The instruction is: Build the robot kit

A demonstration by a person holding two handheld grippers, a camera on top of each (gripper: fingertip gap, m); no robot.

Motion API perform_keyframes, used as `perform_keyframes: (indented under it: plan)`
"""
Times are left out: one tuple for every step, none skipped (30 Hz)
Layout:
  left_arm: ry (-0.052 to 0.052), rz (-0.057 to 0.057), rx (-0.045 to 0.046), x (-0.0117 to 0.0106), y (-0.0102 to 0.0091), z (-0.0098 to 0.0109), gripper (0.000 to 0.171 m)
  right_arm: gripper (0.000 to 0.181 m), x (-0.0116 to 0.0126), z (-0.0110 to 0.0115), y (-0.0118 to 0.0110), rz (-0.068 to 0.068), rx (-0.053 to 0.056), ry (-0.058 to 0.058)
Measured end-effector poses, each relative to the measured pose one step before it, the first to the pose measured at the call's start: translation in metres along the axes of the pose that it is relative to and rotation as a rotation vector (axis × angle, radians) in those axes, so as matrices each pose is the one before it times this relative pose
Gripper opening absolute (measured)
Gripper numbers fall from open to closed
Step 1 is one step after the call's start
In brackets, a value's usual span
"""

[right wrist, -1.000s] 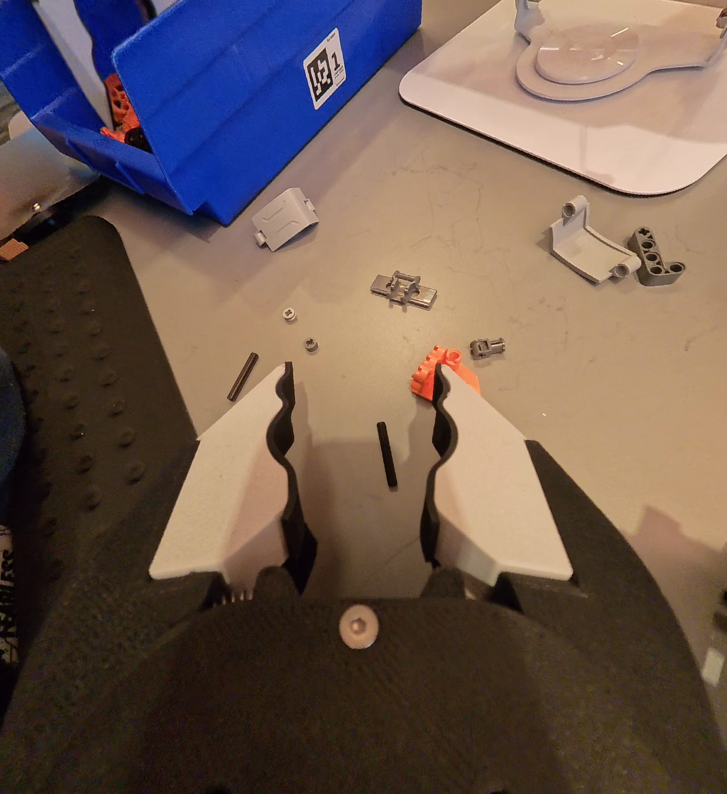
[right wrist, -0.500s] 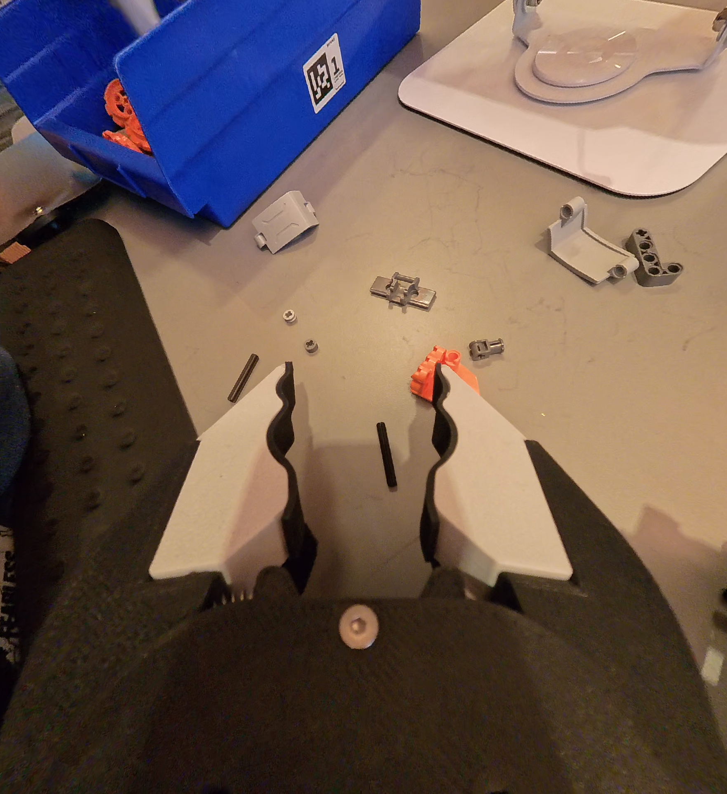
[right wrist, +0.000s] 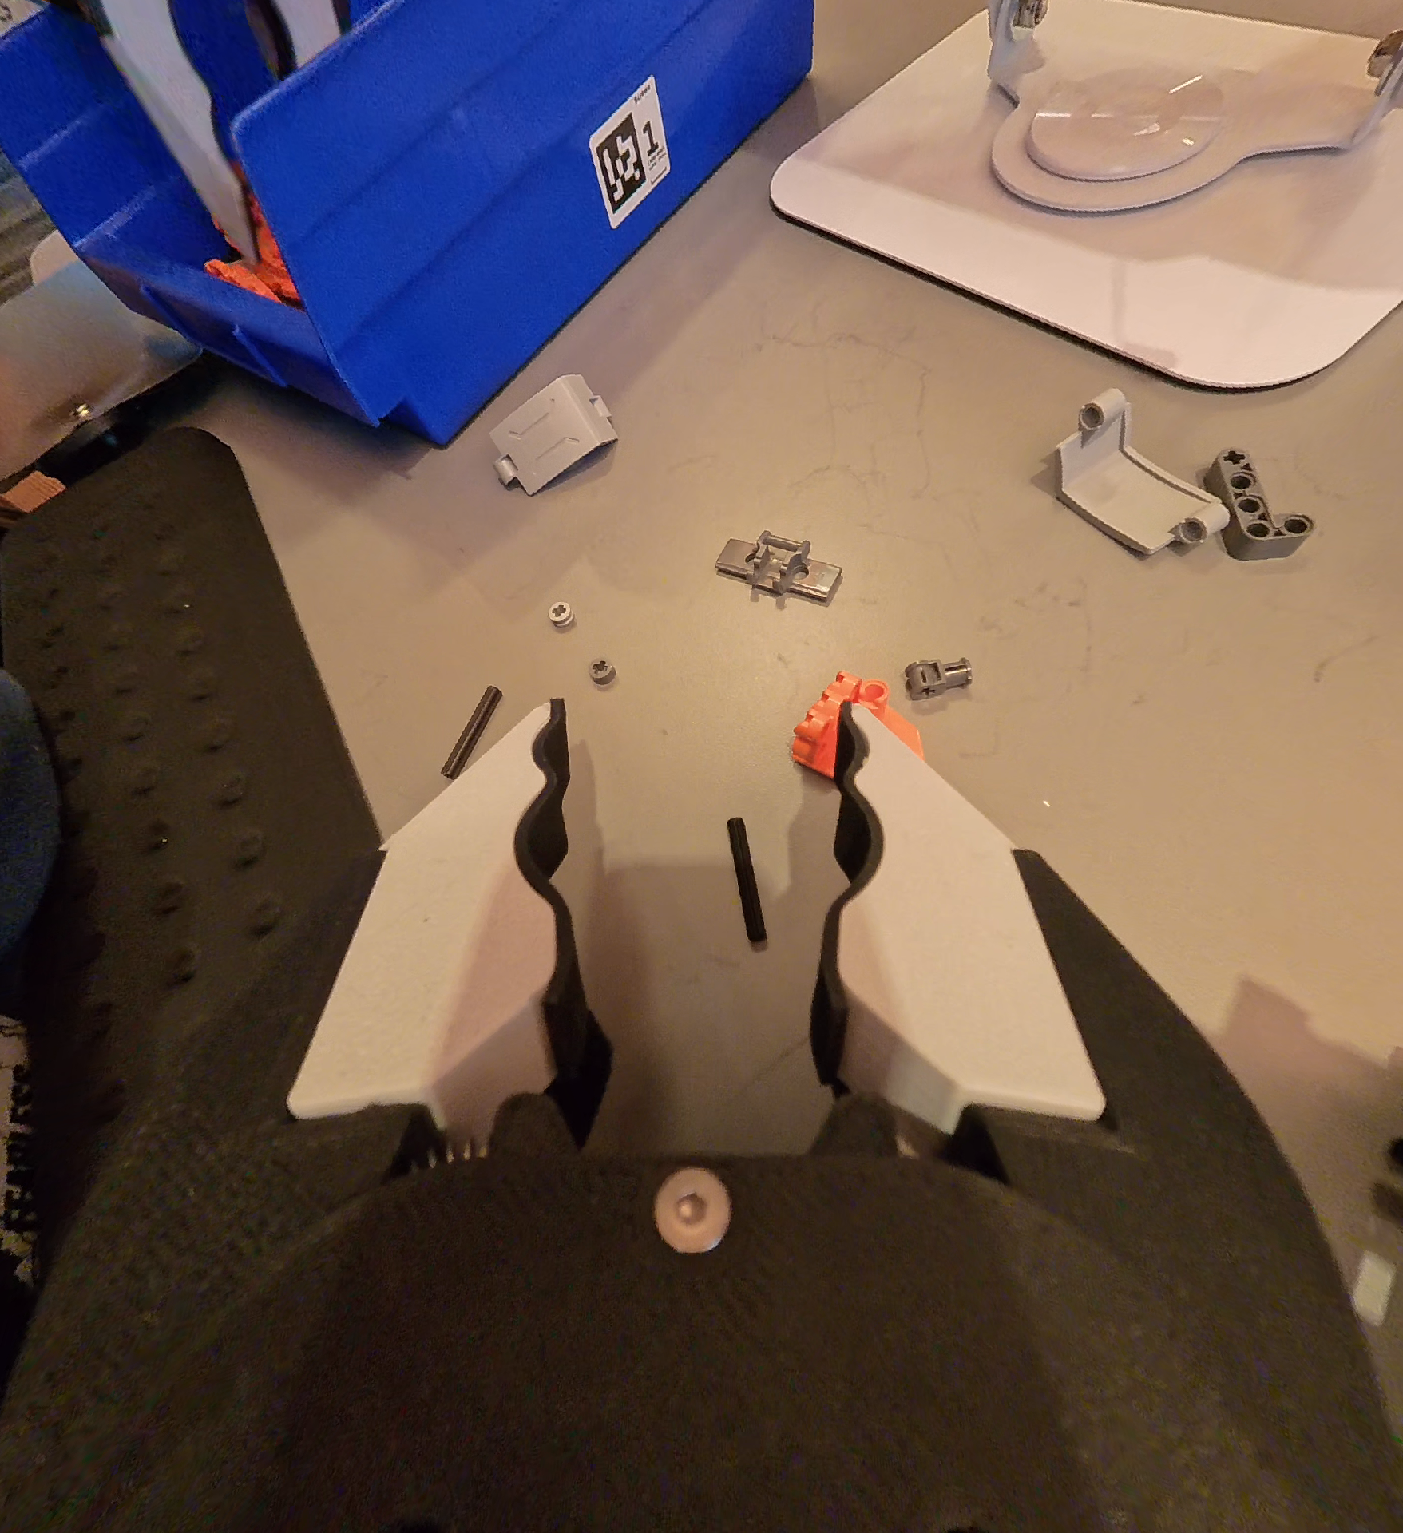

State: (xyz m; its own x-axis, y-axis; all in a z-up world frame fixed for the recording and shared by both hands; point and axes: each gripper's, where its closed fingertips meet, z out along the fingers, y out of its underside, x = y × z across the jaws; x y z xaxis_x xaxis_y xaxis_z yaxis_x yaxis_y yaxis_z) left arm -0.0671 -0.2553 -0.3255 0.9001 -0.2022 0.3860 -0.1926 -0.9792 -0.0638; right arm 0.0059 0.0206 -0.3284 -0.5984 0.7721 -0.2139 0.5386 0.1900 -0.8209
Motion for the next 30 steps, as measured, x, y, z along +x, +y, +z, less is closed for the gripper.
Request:
perform_keyframes:
  plan:
    - [0.033, -0.0044, -0.02716, 0.00547, 0.00362, 0.00527, 0.032, 0.062, -0.00003, -0.00013, -0.00019, 0.0005, 0.0014, -0.0005]
    - [-0.0008, -0.0021, 0.00149, -0.00005, -0.00067, 0.00151, 0.034, 0.062, -0.00005, -0.00014, -0.00015, -0.0002, 0.0014, 0.0]
    - [-0.0074, 0.0062, 0.00319, -0.00057, -0.00059, -0.00057, 0.035, 0.062, -0.00007, -0.00011, -0.0001, -0.0008, 0.0009, 0.0001]
    - [-0.0052, 0.0084, -0.02106, -0.00002, 0.00288, 0.00028, 0.036, 0.062, -0.00001, 0.00001, -0.00001, -0.0002, 0.0001, -0.0002]
    - [-0.0071, -0.0039, -0.01101, -0.0015, 0.00075, -0.00023, 0.039, 0.062, -0.00007, -0.00008, -0.00001, 0.0003, 0.0006, -0.0005]
    - [0.0078, -0.0025, -0.01155, 0.00061, 0.00108, -0.00012, 0.039, 0.062, -0.00004, -0.0001, -0.00016, -0.0001, 0.0011, -0.0004]
    - [0.0079, 0.0067, -0.01319, 0.00113, 0.00149, -0.0005, 0.039, 0.062, -0.00012, -0.00006, -0.00013, -0.0004, 0.0007, -0.0005]
    - [-0.0037, 0.0097, -0.0129, -0.00056, 0.00168, -0.00118, 0.042, 0.062, -0.00007, 0.00001, -0.00003, -0.0003, 0.0002, -0.0006]
    - [0.0086, 0.0053, -0.01276, 0.00107, 0.00254, -0.00177, 0.045, 0.062, -0.00003, -0.00019, -0.00008, 0.0004, 0.0006, -0.0006]
    - [0.0108, -0.0083, -0.00022, 0.00017, 0.00143, -0.00264, 0.046, 0.062, -0.00001, -0.00013, -0.00021, 0.0004, 0.0015, -0.0004]
    - [0.0074, -0.009, 0.00276, -0.00054, 0.00142, -0.00279, 0.046, 0.062, -0.00008, -0.00014, -0.00013, -0.0001, 0.0013, -0.0002]
    - [0.0073, -0.0007, -0.00165, 0.00045, 0.00219, -0.00225, 0.047, 0.062, -0.00005, 0.00009, 0.00011, -0.0004, -0.0003, -0.0002]
    - [0.005, 0.0014, -0.00435, 0.00062, 0.00197, -0.00125, 0.047, 0.062, -0.00005, 0.00002, 0.00007, -0.0006, -0.0006, -0.0001]
    - [0.0018, 0.0046, -0.01416, 0.00074, 0.00287, 0.00021, 0.048, 0.062, -0.00004, -0.00008, -0.00009, -0.0004, 0.0004, 0.0001]
    - [0.0007, 0.008, -0.01822, 0.0007, 0.00279, 0.00142, 0.049, 0.062, -0.00005, 0.00004, -0.00007, 0.0002, 0.0005, -0.0003]
    - [-0.0059, 0.0064, -0.01768, -0.00042, 0.00217, 0.00228, 0.05, 0.062, -0.00005, 0.0, 0.00001, 0.0001, -0.0001, -0.0003]
    - [-0.0127, 0.0008, -0.02622, -0.00207, 0.0031, 0.00341, 0.053, 0.062, -0.00003, 0.00004, 0.00003, -0.0007, -0.0004, 0.0]
    - [-0.023, 0.0096, -0.03712, -0.00275, 0.00418, 0.00427, 0.052, 0.062, -0.00006, 0.00009, 0.00003, -0.0011, -0.0005, 0.0001]
    - [-0.034, 0.0269, -0.0233, -0.00263, 0.0014, 0.00412, 0.053, 0.063, -0.00011, 0.00009, 0.00021, -0.0006, -0.0012, -0.0001]
    - [-0.0299, 0.0264, -0.00323, -0.00139, -0.00137, 0.00313, 0.053, 0.063, -0.00003, 0.00004, 0.00002, -0.0007, -0.0002, 0.0]
    - [-0.0112, 0.0136, -0.01617, 0.00072, 0.00084, 0.00336, 0.054, 0.062, 0.00003, -0.00001, -0.00005, -0.0003, 0.0007, 0.0005]
    - [-0.0203, 0.014, -0.0176, -0.00075, 0.00059, 0.00337, 0.052, 0.063, 0.00009, 0.00005, -0.00004, 0.0005, -0.0001, 0.0005]
    - [-0.026, 0.0142, 0.00529, -0.00177, -0.00288, 0.00046, 0.046, 0.063, -0.00002, 0.00016, 0.00014, -0.0003, -0.001, 0.0003]
    - [-0.0105, -0.0098, 0.00625, -0.00117, -0.00269, -0.00007, 0.043, 0.063, -0.00005, -0.00004, -0.00003, -0.002, 0.0001, 0.0007]
    - [-0.0069, -0.0053, 0.00045, -0.00094, -0.00135, -0.00005, 0.04, 0.062, 0.00003, 0.00001, -0.00016, -0.0014, 0.0008, 0.0006]
    - [-0.0097, 0.0058, 0.00298, -0.00105, -0.00143, 0.00006, 0.04, 0.062, -0.00003, 0.00006, -0.00004, 0.0004, -0.0001, -0.0004]
    - [0.0004, -0.0112, 0.00622, -0.00096, -0.00145, -0.00018, 0.04, 0.062, -0.00007, -0.00003, 0.0, -0.0001, 0.0004, -0.0001]
    - [0.0008, -0.0238, 0.00579, -0.00182, -0.00149, -0.00075, 0.04, 0.062, 0.00003, -0.00008, -0.0001, -0.0008, 0.0005, 0.0003]
    - [-0.0134, -0.0036, 0.00475, -0.00279, -0.00149, -0.00087, 0.04, 0.062, 0.00002, 0.00002, 0.00014, 0.0001, -0.0004, 0.0]
    - [-0.0096, 0.0077, 0.0014, -0.00167, -0.00088, -0.00057, 0.04, 0.062, 0.00005, -0.00005, -0.00001, 0.0004, 0.0002, 0.0]
